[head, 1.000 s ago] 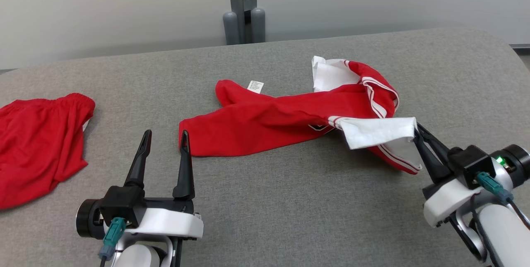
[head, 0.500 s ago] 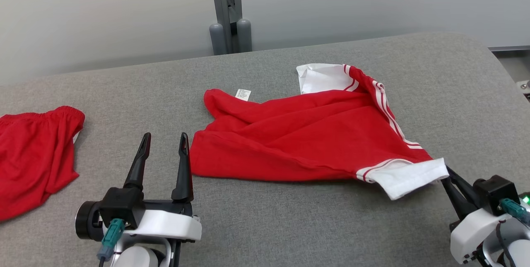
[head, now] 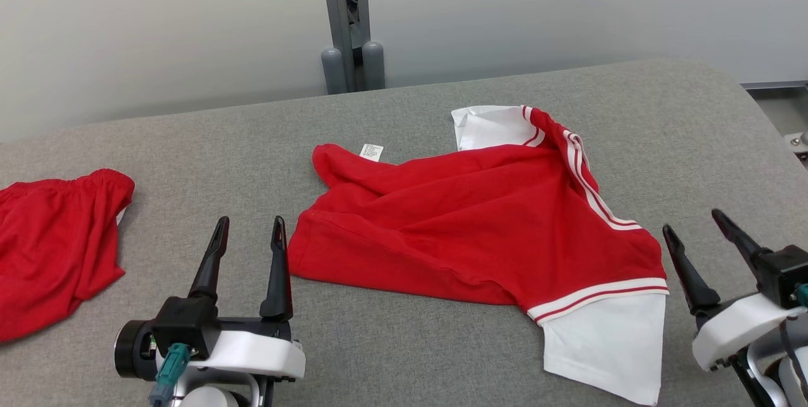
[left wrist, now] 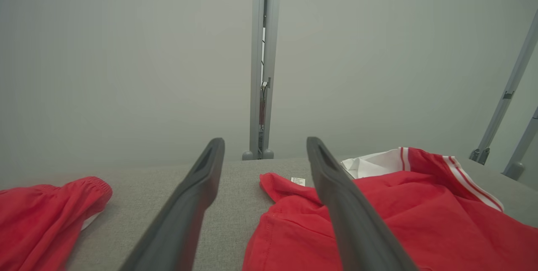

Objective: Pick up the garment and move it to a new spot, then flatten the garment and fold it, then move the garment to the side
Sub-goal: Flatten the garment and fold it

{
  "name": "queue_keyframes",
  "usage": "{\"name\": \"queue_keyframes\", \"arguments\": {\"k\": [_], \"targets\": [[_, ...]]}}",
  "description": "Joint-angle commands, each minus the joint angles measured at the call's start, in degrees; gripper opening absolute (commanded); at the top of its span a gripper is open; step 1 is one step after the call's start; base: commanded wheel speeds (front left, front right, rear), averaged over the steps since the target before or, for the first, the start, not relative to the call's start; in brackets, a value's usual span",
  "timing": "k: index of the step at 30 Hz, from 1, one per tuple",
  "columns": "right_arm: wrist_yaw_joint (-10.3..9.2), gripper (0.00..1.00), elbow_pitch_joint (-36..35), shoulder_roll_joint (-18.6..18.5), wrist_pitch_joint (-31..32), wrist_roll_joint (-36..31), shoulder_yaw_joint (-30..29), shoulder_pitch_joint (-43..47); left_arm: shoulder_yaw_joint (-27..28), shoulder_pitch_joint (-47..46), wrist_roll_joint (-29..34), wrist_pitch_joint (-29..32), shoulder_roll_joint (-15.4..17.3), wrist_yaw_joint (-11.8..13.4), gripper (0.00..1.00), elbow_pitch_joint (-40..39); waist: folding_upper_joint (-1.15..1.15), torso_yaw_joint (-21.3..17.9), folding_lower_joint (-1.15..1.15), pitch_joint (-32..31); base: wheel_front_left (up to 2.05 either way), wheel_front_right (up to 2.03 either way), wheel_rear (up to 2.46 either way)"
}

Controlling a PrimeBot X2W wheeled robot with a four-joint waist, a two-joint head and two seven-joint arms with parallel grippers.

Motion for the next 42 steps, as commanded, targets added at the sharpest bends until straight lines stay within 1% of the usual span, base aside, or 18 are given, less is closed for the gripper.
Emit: {"name": "queue_keyframes", "arguments": {"k": [1,5,9,10,13,18,21,23,26,28,32,33,38,42], "targets": [[0.0,1.0,-0.78,0.89,-1.63,-0.65,-1.13,-1.01,0.26,0.49,0.55,-0.06,0.2,-0.14,1.0,0.01,0.0,0.02,0.0,-0.06,0.0,0.0,0.0],[0.01,1.0,-3.54,4.59,-5.64,-2.05,-3.37,-2.22,0.2,0.17,0.45,-0.06,0.19,0.06,1.0,-0.32,0.0,0.1,0.0,0.21,0.0,0.0,0.0],[0.01,1.0,-5.48,8.67,-7.64,-2.52,-4.45,-2.9,0.35,-0.55,0.35,-0.06,0.2,0.24,1.0,-0.47,0.0,0.17,0.0,0.86,0.0,0.0,0.0],[0.01,1.0,-5.37,10.44,-8.07,-2.05,-4.71,-2.44,0.39,-0.76,0.2,-0.05,0.19,0.27,1.0,-0.51,0.0,0.25,0.0,1.18,0.0,0.0,0.0],[0.01,1.0,-4.54,12.0,-8.33,-2.84,-4.07,-1.62,0.42,-0.87,0.03,-0.05,0.2,0.4,1.0,-0.28,0.0,0.35,0.0,1.71,0.0,0.0,0.0],[0.01,1.0,-4.7,12.72,-8.42,-3.32,-3.73,-2.18,0.92,-1.87,0.68,-0.05,0.19,0.29,1.0,0.63,0.0,-0.05,0.0,3.18,0.0,0.0,0.0],[0.01,1.0,-5.27,12.59,-8.41,-2.94,-4.22,-2.86,1.14,-3.15,1.97,-0.05,0.19,-0.2,1.0,2.56,0.0,-0.65,0.0,4.64,0.0,0.0,0.0],[0.01,1.0,-5.41,12.63,-8.41,-2.86,-4.28,-2.94,1.06,-4.6,3.42,-0.05,0.32,-0.61,1.0,5.17,0.0,-1.21,0.0,5.7,0.0,0.0,0.0],[0.01,1.0,-5.68,12.95,-8.41,-3.13,-4.32,-3.36,0.21,-8.1,5.21,-0.05,1.3,-1.46,1.0,11.43,0.0,-2.23,0.0,7.51,0.0,0.0,0.0],[0.01,1.0,-5.73,13.2,-8.41,-3.25,-4.24,-3.52,-0.57,-11.39,6.16,1.37,2.03,-2.1,1.0,16.31,0.0,-2.91,0.0,8.62,0.0,0.0,0.0],[0.01,1.0,-5.92,13.65,-8.41,-3.28,-4.56,-3.51,-1.2,-17.48,6.76,4.79,3.04,-2.82,1.0,23.26,0.0,-3.94,0.0,10.3,0.0,0.0,0.0],[0.01,1.0,-5.92,13.65,-8.41,-3.28,-4.56,-3.51,-1.2,-17.48,6.76,4.79,3.04,-2.82,1.0,23.26,0.0,-3.94,0.0,10.3,0.0,0.0,0.0],[0.01,1.0,-6.21,14.35,-8.42,-3.61,-4.68,-3.57,-1.81,-22.83,6.55,6.73,3.33,-4.06,1.0,28.7,0.0,-4.85,0.0,11.41,0.0,0.0,0.0],[0.01,1.0,-6.04,14.63,-8.42,-3.43,-5.02,-3.76,-1.81,-24.65,5.82,7.84,3.37,-4.57,1.0,31.58,0.0,-5.23,0.0,11.66,0.0,0.0,0.0]]}}
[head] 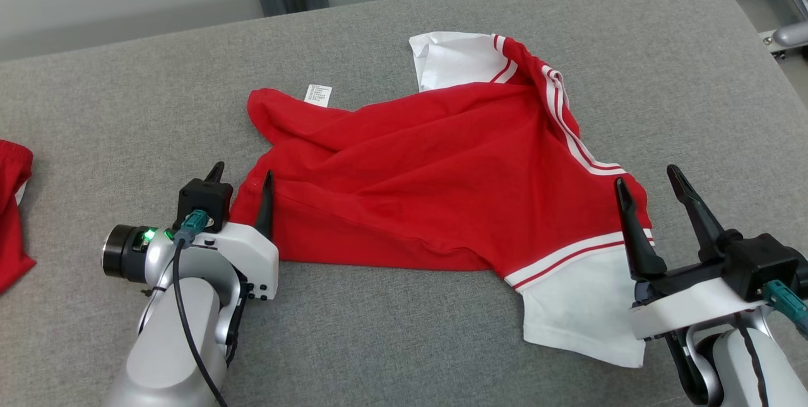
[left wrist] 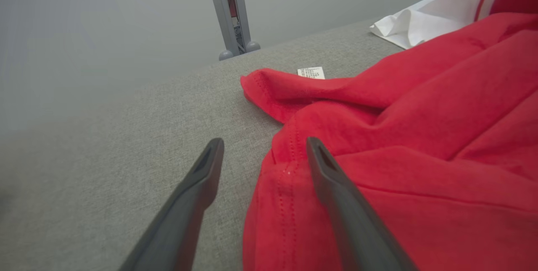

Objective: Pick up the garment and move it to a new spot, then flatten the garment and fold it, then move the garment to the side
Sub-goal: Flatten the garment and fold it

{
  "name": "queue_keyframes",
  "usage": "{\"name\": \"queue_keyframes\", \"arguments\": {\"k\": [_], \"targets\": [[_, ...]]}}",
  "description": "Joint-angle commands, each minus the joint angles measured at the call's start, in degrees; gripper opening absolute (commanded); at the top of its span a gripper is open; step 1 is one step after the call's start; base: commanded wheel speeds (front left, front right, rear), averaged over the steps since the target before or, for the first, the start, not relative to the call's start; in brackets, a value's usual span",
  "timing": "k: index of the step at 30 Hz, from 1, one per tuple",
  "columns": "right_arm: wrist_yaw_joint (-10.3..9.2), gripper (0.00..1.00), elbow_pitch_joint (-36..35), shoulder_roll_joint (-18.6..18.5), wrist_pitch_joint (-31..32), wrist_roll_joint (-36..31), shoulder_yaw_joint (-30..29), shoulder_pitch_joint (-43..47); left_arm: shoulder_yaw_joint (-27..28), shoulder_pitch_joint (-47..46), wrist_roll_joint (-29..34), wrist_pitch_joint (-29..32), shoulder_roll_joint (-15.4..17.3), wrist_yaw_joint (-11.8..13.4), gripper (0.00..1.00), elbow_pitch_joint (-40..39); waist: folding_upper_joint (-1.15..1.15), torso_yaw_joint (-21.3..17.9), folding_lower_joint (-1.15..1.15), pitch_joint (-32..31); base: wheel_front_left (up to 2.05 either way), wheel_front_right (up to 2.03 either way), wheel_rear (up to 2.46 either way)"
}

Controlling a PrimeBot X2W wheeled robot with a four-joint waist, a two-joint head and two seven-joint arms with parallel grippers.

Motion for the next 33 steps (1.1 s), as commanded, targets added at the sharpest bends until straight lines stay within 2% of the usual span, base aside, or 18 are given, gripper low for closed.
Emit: {"name": "queue_keyframes", "arguments": {"k": [1,15,31,32,33], "targets": [[0.01,1.0,-0.15,-0.02,-0.32,-0.04,-0.14,-0.67,0.0,-0.81,-0.25,0.24,0.02,-0.17,1.0,0.46,0.0,-0.06,0.0,-0.01,0.0,0.0,0.0],[0.01,1.0,0.91,0.57,-0.33,-1.11,-1.04,-0.08,-2.41,-0.66,-1.31,3.6,-0.29,-2.1,1.0,1.51,0.0,0.58,0.0,-0.64,0.0,0.0,0.0],[0.01,1.0,1.42,0.76,-0.33,-1.13,-0.7,-0.57,-3.91,0.79,-2.43,8.51,0.03,-2.12,1.0,-0.6,0.0,0.68,0.0,-0.87,0.0,0.0,0.0],[0.01,1.0,1.43,0.78,-0.33,-1.12,-0.7,-0.58,-3.92,0.88,-2.66,8.81,0.03,-2.1,0.96,-0.72,0.0,0.65,0.0,-0.87,0.0,0.0,0.0],[0.01,1.0,1.45,0.79,-0.33,-1.09,-0.73,-0.61,-3.97,0.98,-2.72,8.92,0.03,-2.12,0.64,-0.88,0.0,0.63,0.0,-0.88,0.0,0.0,0.0]]}}
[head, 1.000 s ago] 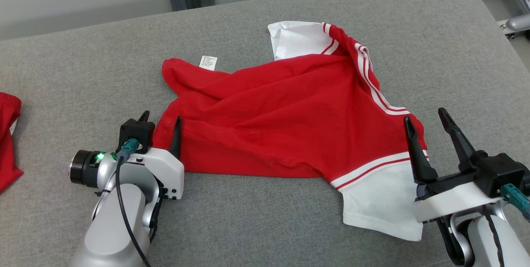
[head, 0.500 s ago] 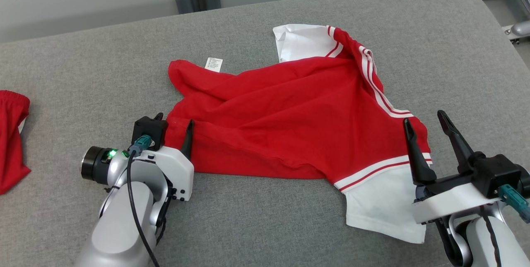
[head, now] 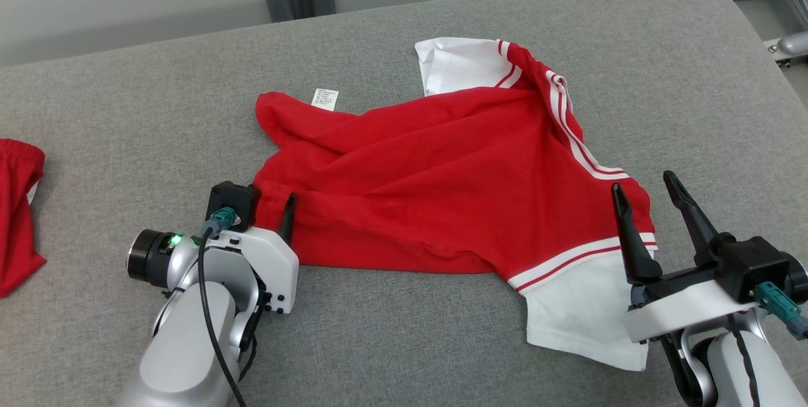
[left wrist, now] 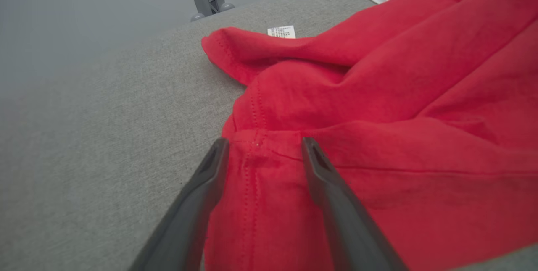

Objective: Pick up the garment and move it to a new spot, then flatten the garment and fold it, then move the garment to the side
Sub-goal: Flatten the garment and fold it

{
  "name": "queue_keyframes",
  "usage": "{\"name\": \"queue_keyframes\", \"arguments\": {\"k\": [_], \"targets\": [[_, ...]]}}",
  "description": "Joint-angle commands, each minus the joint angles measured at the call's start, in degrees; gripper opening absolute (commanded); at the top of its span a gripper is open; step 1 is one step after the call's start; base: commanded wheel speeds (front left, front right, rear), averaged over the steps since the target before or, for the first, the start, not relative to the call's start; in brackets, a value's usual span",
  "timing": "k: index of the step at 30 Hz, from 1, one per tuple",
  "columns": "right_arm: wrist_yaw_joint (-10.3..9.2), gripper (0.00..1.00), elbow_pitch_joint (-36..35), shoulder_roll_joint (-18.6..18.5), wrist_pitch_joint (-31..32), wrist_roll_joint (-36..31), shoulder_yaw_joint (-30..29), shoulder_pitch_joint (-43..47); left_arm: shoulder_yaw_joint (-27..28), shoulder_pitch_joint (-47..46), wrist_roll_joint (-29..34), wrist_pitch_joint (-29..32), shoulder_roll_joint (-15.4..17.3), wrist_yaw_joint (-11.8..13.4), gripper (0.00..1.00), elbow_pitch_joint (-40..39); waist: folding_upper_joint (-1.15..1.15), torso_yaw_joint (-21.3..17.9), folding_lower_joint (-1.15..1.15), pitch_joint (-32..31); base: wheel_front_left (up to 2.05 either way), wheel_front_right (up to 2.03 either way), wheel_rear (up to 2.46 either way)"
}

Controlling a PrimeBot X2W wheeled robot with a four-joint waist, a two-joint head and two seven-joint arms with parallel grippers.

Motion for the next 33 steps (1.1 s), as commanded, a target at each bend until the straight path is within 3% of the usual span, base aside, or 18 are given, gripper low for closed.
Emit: {"name": "queue_keyframes", "arguments": {"k": [1,3,5,7,17,33], "targets": [[0.01,1.0,-0.06,-0.16,-0.33,-0.03,-0.24,-0.64,-0.07,0.71,-0.49,0.21,0.21,-0.06,0.45,-0.45,0.0,-0.03,0.0,-0.01,0.0,0.0,0.0],[0.01,1.0,-0.07,-0.15,-0.33,-0.03,-0.28,-0.66,-0.05,0.77,-0.72,0.22,0.2,-0.06,0.43,-0.67,0.0,-0.02,0.0,-0.01,0.0,0.0,0.0],[0.01,1.0,-0.06,-0.15,-0.33,-0.02,-0.32,-0.68,0.06,0.88,-0.95,-0.02,0.18,0.27,0.12,-1.01,0.0,0.02,0.0,-0.05,0.0,0.0,0.0],[0.01,1.0,-0.03,-0.16,-0.33,-0.08,-0.29,-0.54,0.04,0.98,-1.14,0.09,0.24,0.44,0.01,-1.16,0.0,0.09,0.0,-0.16,0.0,0.0,0.0],[0.01,1.0,0.44,-0.44,-0.33,-0.37,-0.16,0.49,0.53,2.29,-2.29,-2.45,0.84,1.11,0.0,-3.19,0.0,0.58,0.0,-1.73,0.0,0.0,0.0],[0.01,1.0,0.54,-0.69,-0.33,-0.3,-0.58,2.92,4.14,11.77,-5.63,-13.87,2.07,3.86,0.0,-15.04,0.0,1.47,0.0,-6.21,0.0,0.0,0.0]]}}
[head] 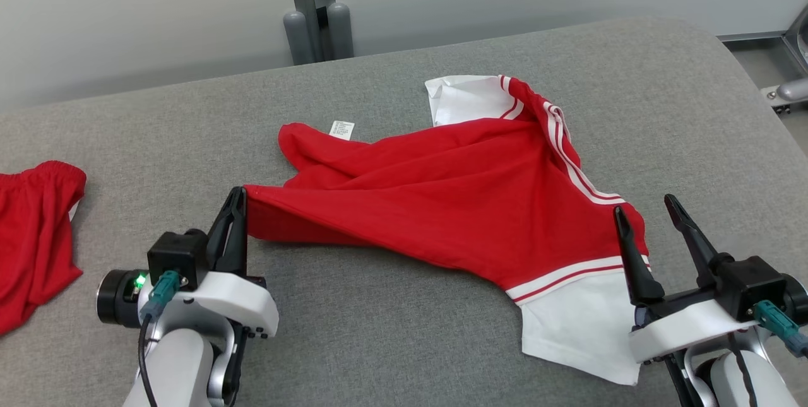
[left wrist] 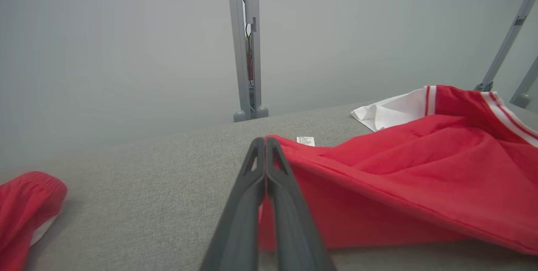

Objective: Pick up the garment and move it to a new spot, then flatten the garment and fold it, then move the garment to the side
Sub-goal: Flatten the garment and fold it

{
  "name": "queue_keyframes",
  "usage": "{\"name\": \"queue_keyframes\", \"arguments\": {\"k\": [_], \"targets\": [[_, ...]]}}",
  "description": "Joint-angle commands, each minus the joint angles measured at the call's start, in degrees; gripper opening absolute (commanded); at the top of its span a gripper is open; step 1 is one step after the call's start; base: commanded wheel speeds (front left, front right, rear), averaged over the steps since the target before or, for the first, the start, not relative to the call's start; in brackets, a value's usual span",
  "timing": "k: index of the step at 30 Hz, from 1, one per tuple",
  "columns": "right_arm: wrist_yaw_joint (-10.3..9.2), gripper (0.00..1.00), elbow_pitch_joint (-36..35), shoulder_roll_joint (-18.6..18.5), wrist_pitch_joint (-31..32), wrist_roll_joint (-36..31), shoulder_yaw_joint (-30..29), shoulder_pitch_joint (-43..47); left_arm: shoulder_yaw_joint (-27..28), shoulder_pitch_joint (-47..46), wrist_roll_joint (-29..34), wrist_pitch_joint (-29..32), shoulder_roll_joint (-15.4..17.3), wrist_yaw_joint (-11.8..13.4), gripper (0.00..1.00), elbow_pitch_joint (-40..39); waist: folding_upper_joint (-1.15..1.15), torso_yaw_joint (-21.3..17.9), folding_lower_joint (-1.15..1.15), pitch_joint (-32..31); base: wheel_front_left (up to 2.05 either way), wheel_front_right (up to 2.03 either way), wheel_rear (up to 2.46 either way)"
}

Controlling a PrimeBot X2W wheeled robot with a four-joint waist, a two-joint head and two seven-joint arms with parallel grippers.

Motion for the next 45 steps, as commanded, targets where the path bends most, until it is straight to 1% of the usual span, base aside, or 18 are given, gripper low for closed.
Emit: {"name": "queue_keyframes", "arguments": {"k": [1,8,12,13,16,20,23,30,40,41,43,45], "targets": [[0.01,1.0,-0.05,-0.31,-0.33,0.21,-0.68,0.57,0.23,1.68,-0.33,-0.54,0.27,0.39,0.0,-1.24,0.0,0.23,0.0,-0.44,0.0,0.0,0.0],[0.01,1.0,0.89,0.03,-0.33,2.54,-3.38,3.59,-0.14,5.91,-0.46,-1.7,0.46,0.96,0.0,-6.55,0.0,0.61,0.0,-0.55,0.0,0.0,0.0],[0.01,1.0,1.82,0.13,-0.33,5.99,-3.91,6.4,-0.49,7.47,-0.48,-1.92,0.39,1.05,0.0,-8.27,0.0,0.87,0.0,-0.34,0.0,0.0,0.0],[0.01,1.0,1.82,0.13,-0.33,5.99,-3.91,6.4,-0.49,7.47,-0.48,-1.92,0.39,1.05,0.0,-8.27,0.0,0.87,0.0,-0.34,0.0,0.0,0.0],[0.01,1.0,2.75,0.1,-0.23,9.7,-3.94,9.48,-0.97,7.97,-0.51,-2.1,0.24,0.9,0.0,-8.57,0.0,1.38,0.0,-0.24,0.0,0.0,0.0],[0.01,1.0,3.13,-0.27,1.6,15.01,-3.45,13.28,-1.44,7.8,-0.55,-2.16,0.15,0.95,0.0,-8.63,0.0,1.72,0.0,0.22,0.0,0.0,0.0],[0.01,1.0,3.78,-0.8,3.17,17.41,-2.29,14.86,-1.61,7.42,-0.6,-2.26,0.06,1.11,0.0,-8.49,0.0,1.72,0.0,0.58,0.0,0.0,0.0],[0.01,1.0,6.65,-0.07,6.44,22.3,-1.66,14.1,-1.99,6.69,-0.68,-2.46,0.35,0.95,0.0,-7.87,0.0,1.91,0.0,1.14,0.0,0.0,0.0],[0.01,1.0,9.35,0.23,11.52,27.15,0.11,14.71,-2.11,6.4,-1.06,-2.69,0.82,1.13,0.0,-7.36,0.0,2.21,0.0,1.1,0.0,0.0,0.0],[0.01,0.95,9.44,0.27,12.09,27.54,0.43,14.74,-2.12,6.41,-1.12,-2.72,0.86,1.13,0.0,-7.32,0.0,2.19,0.0,1.04,0.0,0.0,0.0],[0.02,0.56,9.55,0.41,13.35,28.77,1.08,14.85,-2.18,6.35,-1.25,-2.8,0.89,1.12,0.0,-7.2,0.0,2.17,0.0,1.01,0.0,0.0,0.0],[0.03,0.31,9.48,0.42,14.41,29.61,1.84,14.95,-2.26,6.22,-1.27,-2.86,0.92,1.1,0.0,-7.09,0.0,2.19,0.0,0.96,0.0,0.0,0.0]]}}
